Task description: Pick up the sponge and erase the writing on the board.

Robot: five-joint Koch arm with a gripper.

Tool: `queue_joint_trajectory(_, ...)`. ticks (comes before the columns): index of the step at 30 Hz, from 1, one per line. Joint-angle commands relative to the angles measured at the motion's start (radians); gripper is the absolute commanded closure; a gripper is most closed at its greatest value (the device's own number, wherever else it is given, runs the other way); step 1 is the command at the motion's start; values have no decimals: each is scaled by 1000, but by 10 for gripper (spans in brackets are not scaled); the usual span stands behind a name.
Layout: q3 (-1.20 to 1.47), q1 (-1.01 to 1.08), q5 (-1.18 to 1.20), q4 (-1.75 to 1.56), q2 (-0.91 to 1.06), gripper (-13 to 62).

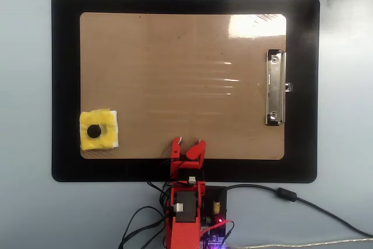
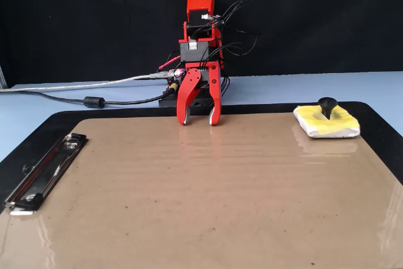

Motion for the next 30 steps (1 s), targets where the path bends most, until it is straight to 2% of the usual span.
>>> queue_joint_trajectory(1, -8, 9, 2, 3, 38, 150)
queue_joint_trajectory(15, -15, 37, 2, 55, 40, 151)
queue_joint_trajectory(17, -29, 58, -3, 242, 41, 150)
queue_joint_trajectory(22, -213, 155, 0, 1091, 40, 145)
queue_joint_trajectory(30, -235, 161, 15, 1049, 37, 143)
